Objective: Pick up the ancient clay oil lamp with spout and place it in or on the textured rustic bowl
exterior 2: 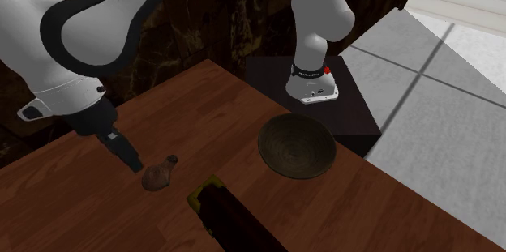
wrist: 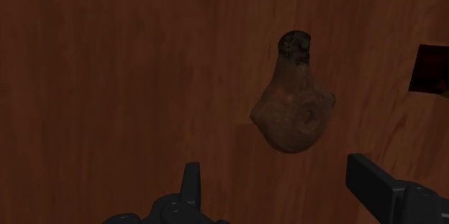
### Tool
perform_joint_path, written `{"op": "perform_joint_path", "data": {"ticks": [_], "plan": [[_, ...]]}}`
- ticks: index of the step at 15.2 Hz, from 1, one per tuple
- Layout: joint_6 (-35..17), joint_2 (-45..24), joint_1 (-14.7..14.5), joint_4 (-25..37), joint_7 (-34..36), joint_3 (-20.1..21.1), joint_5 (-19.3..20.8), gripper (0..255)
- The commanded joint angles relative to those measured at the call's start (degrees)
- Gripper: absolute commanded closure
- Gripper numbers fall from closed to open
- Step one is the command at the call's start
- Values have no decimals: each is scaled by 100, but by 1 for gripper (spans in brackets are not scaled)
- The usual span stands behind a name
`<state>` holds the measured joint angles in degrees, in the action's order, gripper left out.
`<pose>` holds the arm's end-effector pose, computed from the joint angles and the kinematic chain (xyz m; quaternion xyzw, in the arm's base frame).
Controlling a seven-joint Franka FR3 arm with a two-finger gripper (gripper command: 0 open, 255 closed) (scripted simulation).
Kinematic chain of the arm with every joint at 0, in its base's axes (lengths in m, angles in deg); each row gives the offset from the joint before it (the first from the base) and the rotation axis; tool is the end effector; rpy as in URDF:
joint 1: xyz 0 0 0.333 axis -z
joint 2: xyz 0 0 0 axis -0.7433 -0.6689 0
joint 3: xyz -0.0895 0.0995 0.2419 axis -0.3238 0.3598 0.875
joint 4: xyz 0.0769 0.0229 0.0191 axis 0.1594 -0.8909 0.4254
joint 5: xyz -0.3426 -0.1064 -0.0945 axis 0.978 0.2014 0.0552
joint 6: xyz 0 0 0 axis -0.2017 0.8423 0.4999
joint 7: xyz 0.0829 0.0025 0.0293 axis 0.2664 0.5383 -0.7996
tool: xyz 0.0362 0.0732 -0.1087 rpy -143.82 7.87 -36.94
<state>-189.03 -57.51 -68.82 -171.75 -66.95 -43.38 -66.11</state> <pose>0.4972 0.3986 0.2932 -0.8884 -0.4310 0.0469 0.1512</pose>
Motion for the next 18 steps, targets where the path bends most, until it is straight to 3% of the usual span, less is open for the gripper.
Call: {"op": "perform_joint_path", "data": {"ticks": [1, 6, 13, 14, 18], "plan": [[-103, -102, -34, 3, -10, 6, 10, 0], [-391, -243, -98, -135, -5, 8, 22, 0], [-390, -245, -98, -132, -5, 8, 22, 0], [-390, -245, -98, -132, -5, 8, 22, 255], [-357, -293, -114, -48, 13, 2, 39, 255]]}}
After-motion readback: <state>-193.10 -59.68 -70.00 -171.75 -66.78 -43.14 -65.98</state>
